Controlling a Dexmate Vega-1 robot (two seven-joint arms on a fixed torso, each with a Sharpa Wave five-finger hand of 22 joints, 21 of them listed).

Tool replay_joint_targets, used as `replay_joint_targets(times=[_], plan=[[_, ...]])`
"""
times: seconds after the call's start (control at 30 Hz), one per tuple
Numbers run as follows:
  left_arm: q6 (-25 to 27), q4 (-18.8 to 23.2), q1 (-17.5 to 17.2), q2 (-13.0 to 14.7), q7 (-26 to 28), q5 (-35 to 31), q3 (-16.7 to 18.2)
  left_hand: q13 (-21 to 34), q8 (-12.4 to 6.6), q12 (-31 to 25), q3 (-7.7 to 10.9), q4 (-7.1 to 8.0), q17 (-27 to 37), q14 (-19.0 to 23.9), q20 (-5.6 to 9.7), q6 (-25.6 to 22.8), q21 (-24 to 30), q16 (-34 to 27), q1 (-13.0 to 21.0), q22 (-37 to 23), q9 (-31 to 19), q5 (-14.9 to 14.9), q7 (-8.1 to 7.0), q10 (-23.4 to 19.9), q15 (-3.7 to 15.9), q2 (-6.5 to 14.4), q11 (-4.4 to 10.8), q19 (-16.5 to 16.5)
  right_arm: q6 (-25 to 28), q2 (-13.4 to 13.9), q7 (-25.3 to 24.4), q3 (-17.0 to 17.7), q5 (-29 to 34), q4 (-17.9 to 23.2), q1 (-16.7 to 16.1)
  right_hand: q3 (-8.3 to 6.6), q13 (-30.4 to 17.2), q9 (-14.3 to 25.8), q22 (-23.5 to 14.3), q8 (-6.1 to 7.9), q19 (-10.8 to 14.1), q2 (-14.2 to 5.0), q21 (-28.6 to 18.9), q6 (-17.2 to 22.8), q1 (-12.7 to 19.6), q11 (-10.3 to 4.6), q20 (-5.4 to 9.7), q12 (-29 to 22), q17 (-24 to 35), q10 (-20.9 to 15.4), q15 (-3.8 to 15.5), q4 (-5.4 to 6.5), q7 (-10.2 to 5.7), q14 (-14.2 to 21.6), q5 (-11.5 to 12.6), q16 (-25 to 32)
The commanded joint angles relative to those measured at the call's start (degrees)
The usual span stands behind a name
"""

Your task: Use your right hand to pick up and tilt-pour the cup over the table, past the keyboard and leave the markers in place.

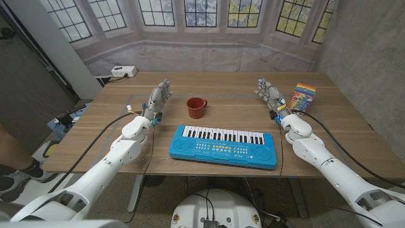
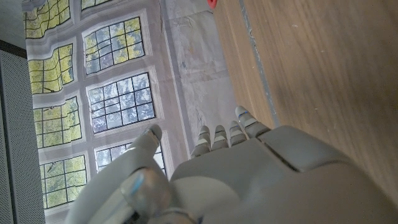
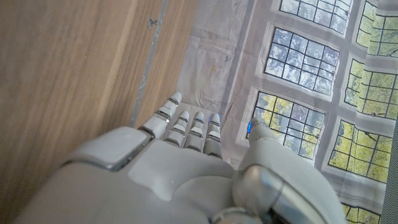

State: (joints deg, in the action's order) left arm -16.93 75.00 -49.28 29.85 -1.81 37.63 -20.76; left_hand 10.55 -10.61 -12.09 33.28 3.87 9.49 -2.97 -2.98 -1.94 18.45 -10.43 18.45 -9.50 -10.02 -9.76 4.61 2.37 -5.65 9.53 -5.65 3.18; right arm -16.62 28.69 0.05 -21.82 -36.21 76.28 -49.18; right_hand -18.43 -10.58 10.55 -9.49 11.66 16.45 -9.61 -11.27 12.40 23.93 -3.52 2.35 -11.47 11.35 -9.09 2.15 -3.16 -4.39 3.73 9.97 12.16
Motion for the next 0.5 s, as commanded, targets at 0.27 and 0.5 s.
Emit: replay_joint_targets(times=[0.27,0.5], plan=[[-0.39,0.73,-2.24,1.28,-1.18,0.88,0.67,0.23,-0.21,-0.24,0.69,-0.29,0.30,0.34,-0.08,-0.12,-0.08,-0.18,0.89,-0.19,-0.08,-0.31,0.21,-0.23,-0.35,0.30,-0.47,0.93,1.41,-0.27,-2.66,-1.69,2.80,2.12,0.33,-0.52,-0.29,0.29,-0.23,0.22,0.50,0.04,-0.18,0.52,1.03,0.31,2.85,-0.21,0.07,-0.63,3.29,-0.49,0.17,0.45,0.31,0.21],[-0.90,-0.29,-1.62,0.98,-1.84,0.78,0.50,0.23,-0.14,-0.22,0.80,-0.38,0.30,0.35,-0.11,-0.11,-0.28,-0.13,0.89,-0.20,-0.09,-0.30,0.20,-0.32,-0.38,0.27,-0.63,0.98,1.92,0.05,-2.24,-2.10,3.27,2.30,0.86,-0.58,-0.30,0.30,-0.23,0.17,0.53,0.12,-0.14,0.54,1.16,0.29,2.84,-0.15,0.04,-0.60,3.21,-0.70,0.13,0.42,0.31,0.16]])
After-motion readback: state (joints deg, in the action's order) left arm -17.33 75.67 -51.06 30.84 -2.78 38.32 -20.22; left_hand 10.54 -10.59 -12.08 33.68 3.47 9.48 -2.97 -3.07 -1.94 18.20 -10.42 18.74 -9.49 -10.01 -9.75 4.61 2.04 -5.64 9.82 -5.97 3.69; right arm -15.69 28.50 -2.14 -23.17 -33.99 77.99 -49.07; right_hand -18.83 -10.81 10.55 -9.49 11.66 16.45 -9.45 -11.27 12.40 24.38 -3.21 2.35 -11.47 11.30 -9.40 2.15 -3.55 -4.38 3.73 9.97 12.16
